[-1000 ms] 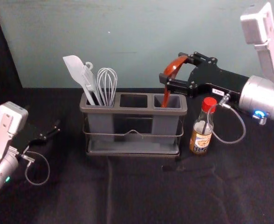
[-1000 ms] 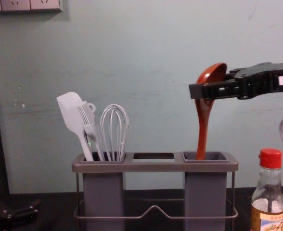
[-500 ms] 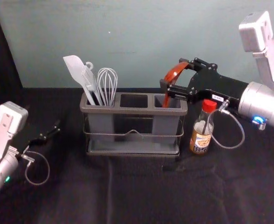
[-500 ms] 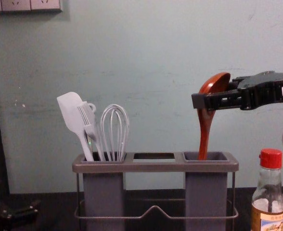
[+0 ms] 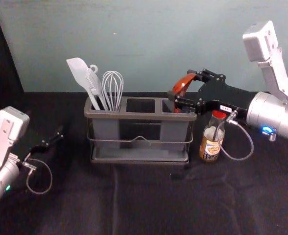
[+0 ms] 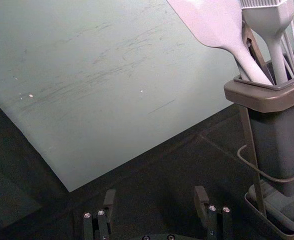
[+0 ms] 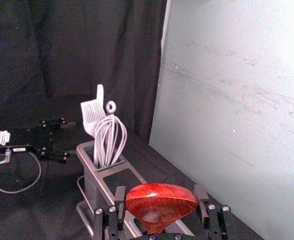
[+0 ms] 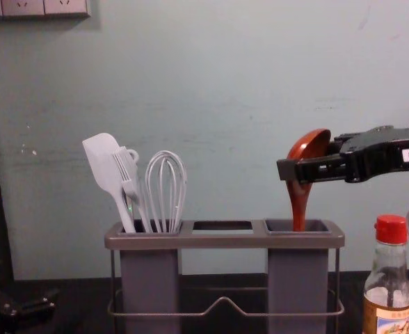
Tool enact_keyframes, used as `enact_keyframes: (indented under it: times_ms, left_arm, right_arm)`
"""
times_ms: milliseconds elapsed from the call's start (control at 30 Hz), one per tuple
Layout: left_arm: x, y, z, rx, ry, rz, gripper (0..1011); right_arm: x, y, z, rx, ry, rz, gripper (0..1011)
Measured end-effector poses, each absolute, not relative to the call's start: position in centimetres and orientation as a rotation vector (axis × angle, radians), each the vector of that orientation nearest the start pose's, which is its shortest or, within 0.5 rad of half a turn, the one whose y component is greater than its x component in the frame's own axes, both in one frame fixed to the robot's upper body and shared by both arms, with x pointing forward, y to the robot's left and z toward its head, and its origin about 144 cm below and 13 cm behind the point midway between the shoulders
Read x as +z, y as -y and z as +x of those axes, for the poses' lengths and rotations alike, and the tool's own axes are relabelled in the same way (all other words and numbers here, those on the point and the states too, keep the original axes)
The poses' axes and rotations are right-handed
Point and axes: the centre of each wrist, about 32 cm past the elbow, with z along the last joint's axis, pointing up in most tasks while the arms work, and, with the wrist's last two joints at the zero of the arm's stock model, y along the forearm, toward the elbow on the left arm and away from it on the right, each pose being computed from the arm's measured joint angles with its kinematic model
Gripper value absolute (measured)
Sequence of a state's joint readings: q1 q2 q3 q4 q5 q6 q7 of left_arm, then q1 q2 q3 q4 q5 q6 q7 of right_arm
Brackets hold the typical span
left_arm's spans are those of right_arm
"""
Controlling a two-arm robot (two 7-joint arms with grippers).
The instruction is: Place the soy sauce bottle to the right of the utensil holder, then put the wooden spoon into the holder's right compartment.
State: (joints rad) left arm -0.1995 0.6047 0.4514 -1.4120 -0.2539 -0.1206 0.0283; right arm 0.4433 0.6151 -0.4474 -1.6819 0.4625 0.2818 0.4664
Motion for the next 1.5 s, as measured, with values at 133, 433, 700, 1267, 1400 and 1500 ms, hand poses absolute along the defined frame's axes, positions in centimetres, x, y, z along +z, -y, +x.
enact_keyframes:
  times_ms: [133,433,700,1267,1400,1500]
  left_arm:
    - [114.0,-31.0,48.9,1.248,0.285,0.305,1011]
    - [114.0,-31.0,48.9,1.248,0.285,0.304,1012]
    - [114.0,-31.0,48.9,1.248,0.285,0.305,1011]
    - [114.0,-31.0,48.9,1.248,0.285,0.304,1011]
    - [114.0,-31.0,48.9,1.248,0.285,0.305,1011]
    - [114.0,-31.0,48.9,1.248,0.285,0.305,1011]
  right_arm:
    - [129.5,26.3,52.7,-0.731,0.158,-0.234,839]
    - [129.4,26.2,52.8,-0.731,0.149,-0.247,840]
    - [129.4,26.2,52.8,-0.730,0.151,-0.244,863]
    - [129.5,26.2,52.8,-0.729,0.152,-0.241,1003]
    - [130.2,25.7,51.6,-0.775,0.184,-0.260,1003]
    - [130.7,25.3,50.5,-0.821,0.217,-0.268,1003]
